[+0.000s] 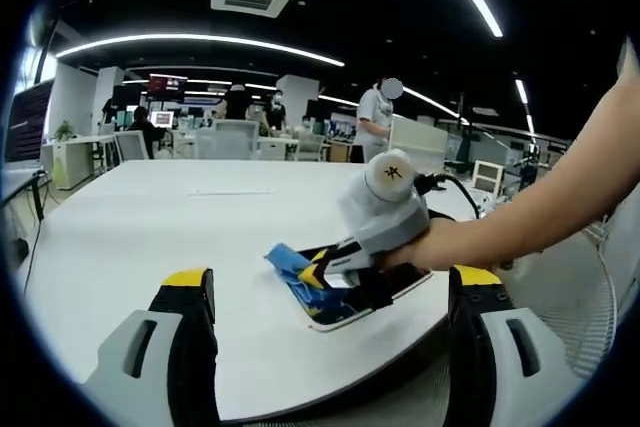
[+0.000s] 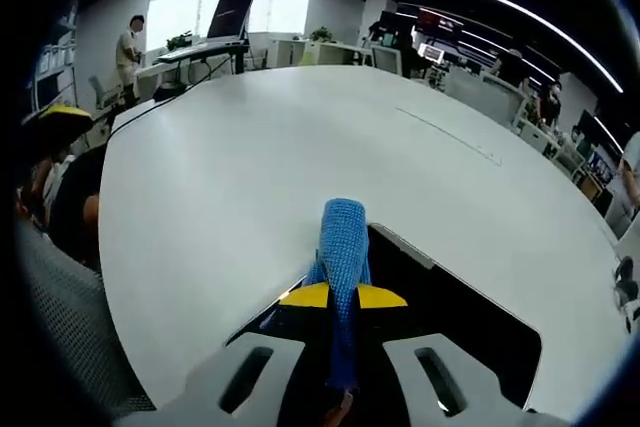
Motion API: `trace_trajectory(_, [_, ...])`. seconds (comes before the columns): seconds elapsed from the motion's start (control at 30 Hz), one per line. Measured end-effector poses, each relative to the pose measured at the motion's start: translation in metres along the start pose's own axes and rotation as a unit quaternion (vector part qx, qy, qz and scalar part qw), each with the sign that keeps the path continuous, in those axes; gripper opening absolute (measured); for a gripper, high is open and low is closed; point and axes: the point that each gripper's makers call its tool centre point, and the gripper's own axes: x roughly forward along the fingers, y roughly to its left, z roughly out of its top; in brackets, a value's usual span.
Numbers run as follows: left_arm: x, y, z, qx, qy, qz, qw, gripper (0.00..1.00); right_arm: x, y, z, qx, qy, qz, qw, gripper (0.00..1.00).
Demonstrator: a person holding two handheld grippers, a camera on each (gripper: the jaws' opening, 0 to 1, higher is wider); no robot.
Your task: Wipe the mirror surface with the cleaning cloth until all visible marks leave the cleaned area.
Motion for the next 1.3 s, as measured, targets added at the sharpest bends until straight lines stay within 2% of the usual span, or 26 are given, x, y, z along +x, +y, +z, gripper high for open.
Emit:
trace_trajectory(0.87, [0.001,0.0,0.0,0.001,-0.001,-0.001,1.0,0.97,0.027,-0.029,0.014,0.005,0.014,-0.007,0.9999,0.02])
trace_trajectory(1.3, [0.001,0.0,0.0,0.002,-0.001,-0.002,1.0,0.97,0.031,-0.033,0.02,0.002,0.017,-0.01,0.9998,0.02])
